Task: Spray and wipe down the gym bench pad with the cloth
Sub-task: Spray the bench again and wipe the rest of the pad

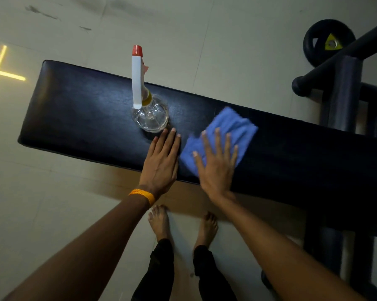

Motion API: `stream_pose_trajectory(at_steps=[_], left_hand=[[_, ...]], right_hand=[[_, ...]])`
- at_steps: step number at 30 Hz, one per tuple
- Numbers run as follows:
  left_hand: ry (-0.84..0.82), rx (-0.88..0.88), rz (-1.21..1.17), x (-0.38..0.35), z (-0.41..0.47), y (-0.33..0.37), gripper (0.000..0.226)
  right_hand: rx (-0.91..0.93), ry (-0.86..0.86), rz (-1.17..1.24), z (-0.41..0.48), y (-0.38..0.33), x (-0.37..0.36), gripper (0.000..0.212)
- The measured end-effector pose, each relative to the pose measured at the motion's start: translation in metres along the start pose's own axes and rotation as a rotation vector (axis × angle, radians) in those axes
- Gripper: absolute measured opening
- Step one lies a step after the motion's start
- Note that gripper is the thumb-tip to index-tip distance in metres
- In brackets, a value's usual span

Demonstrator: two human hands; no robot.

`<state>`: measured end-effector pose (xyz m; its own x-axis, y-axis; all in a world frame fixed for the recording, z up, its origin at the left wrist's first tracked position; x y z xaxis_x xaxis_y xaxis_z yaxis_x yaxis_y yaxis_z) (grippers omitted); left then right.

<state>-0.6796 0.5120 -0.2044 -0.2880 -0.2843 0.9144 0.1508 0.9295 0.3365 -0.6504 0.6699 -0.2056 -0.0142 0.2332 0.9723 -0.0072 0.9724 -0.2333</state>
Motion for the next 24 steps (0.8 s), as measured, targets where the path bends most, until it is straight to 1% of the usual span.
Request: stream_pose_trajectory(at_steps=[2,3,4,5,6,8,9,10,11,14,15,16,17,18,20,21,22,24], left_hand=[[-0.011,-0.018,0.005,0.005,0.000,-0.001,0.061],[-0.013,-0.031,0.016,0.008,0.000,-0.002,0.061],[-0.015,-0.043,0.023,0.012,0.000,-0.003,0.061],[-0.015,-0.054,0.025,0.016,-0.001,-0.004,0.060],[-0.014,-0.060,0.025,0.019,-0.002,-0.005,0.060],[-0.005,-0.060,0.015,0.024,-0.006,-0.007,0.059],[0.004,-0.052,0.004,0.026,-0.007,-0.008,0.059],[0.016,-0.036,-0.010,0.028,-0.008,-0.009,0.058],[0.035,-0.016,-0.027,0.031,-0.009,-0.009,0.056],[0.082,0.085,-0.095,0.043,-0.015,-0.017,0.049],[0.093,0.123,-0.120,0.047,-0.017,-0.021,0.047],[0.107,0.161,-0.144,0.052,-0.019,-0.026,0.044],[0.133,0.202,-0.169,0.059,-0.020,-0.032,0.040],[0.162,0.254,-0.197,0.068,-0.020,-0.041,0.037],[0.226,0.374,-0.264,0.084,-0.019,-0.058,0.033],[0.257,0.418,-0.296,0.091,-0.018,-0.065,0.034],[0.278,0.443,-0.329,0.098,-0.016,-0.068,0.038],[0.296,0.452,-0.421,0.110,-0.010,-0.068,0.046]], right_hand=[[0.307,-0.092,-0.019,0.000,-0.017,-0.005,0.062],[0.396,-0.112,-0.024,0.006,-0.008,-0.003,0.061],[0.418,-0.115,-0.046,0.015,0.008,0.000,0.061],[0.360,-0.090,-0.070,0.026,0.030,0.005,0.060],[0.215,-0.043,-0.067,0.037,0.054,0.013,0.060],[-0.154,0.043,0.006,0.048,0.089,0.024,0.060],[-0.266,0.068,0.049,0.049,0.085,0.024,0.059],[-0.276,0.081,0.078,0.049,0.069,0.022,0.058],[-0.200,0.073,0.096,0.047,0.047,0.019,0.058],[0.231,-0.050,0.133,0.025,-0.013,0.007,0.057],[0.346,-0.084,0.134,0.019,-0.016,0.006,0.057],[0.411,-0.097,0.144,0.020,-0.008,0.008,0.058],[0.419,-0.088,0.159,0.025,0.006,0.012,0.060],[0.375,-0.061,0.181,0.030,0.022,0.018,0.060],[0.196,0.013,0.207,0.037,0.056,0.031,0.052],[0.141,0.028,0.196,0.038,0.063,0.036,0.046],[0.146,0.027,0.173,0.039,0.061,0.039,0.045],[0.255,0.001,0.108,0.039,0.048,0.042,0.051]])
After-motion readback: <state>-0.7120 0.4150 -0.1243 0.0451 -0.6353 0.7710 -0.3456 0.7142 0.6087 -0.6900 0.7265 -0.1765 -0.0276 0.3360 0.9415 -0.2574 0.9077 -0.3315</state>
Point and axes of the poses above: each hand's wrist, its own z-axis towards the middle knuckle, its own x-axis out of the back of the hand, y = z × x, the point moved 8 cm from there along z, towards the middle knuckle, and after that the axes turned 15 degrees about x, right-handed, at the moved point
